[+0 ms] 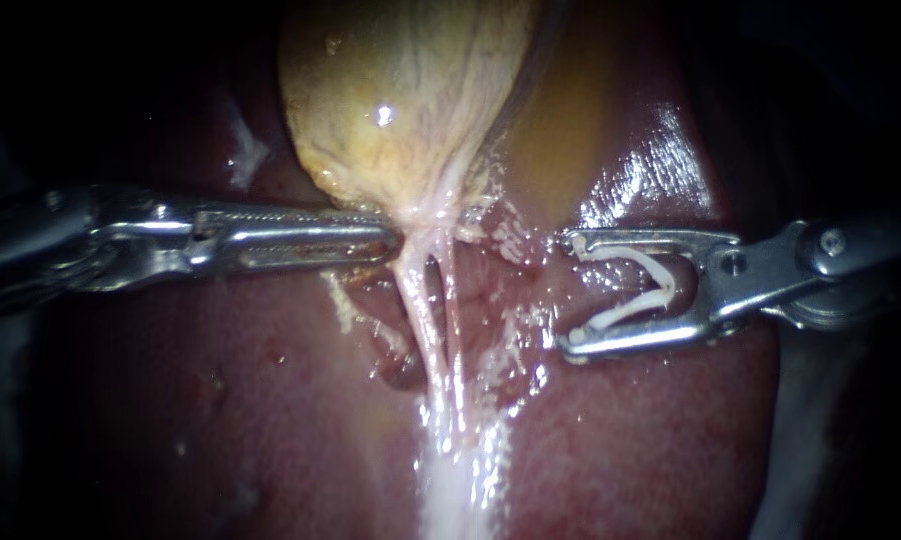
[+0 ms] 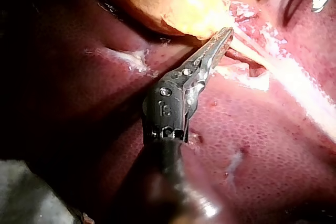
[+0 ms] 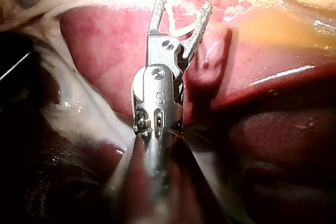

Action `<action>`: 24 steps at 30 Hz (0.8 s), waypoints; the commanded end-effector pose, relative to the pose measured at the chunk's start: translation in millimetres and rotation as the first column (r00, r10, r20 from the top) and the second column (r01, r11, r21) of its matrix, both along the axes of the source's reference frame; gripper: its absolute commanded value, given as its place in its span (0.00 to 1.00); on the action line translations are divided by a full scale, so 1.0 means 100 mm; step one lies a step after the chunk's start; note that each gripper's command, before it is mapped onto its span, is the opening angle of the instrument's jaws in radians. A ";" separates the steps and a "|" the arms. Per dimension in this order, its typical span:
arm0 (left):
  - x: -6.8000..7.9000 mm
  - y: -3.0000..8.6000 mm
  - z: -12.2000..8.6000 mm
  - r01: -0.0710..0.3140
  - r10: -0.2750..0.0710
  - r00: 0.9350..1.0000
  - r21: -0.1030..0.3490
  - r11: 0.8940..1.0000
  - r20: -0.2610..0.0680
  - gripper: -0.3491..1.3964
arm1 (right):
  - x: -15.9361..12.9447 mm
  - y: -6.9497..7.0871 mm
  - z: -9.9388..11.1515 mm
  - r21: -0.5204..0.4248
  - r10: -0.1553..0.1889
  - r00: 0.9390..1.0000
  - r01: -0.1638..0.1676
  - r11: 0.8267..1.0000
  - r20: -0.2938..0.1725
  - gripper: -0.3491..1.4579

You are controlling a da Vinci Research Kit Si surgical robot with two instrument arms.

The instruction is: Grabbing gallbladder

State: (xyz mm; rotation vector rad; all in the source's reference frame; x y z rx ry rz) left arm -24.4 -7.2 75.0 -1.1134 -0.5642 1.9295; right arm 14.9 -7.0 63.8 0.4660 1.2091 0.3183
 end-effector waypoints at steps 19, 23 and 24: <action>0.018 0.015 -0.058 0.022 -0.023 0.999 0.014 1.000 0.037 0.00 | 0.000 0.000 0.001 0.000 0.000 1.000 0.000 1.000 0.000 0.47; 0.019 0.014 -0.061 0.022 -0.023 0.999 0.015 1.000 0.037 0.00 | 0.000 0.000 0.001 0.000 0.000 1.000 0.000 1.000 0.000 0.47; 0.019 0.014 -0.061 0.022 -0.023 0.999 0.015 1.000 0.037 0.00 | 0.000 0.000 0.001 0.000 0.000 1.000 0.000 1.000 0.000 0.47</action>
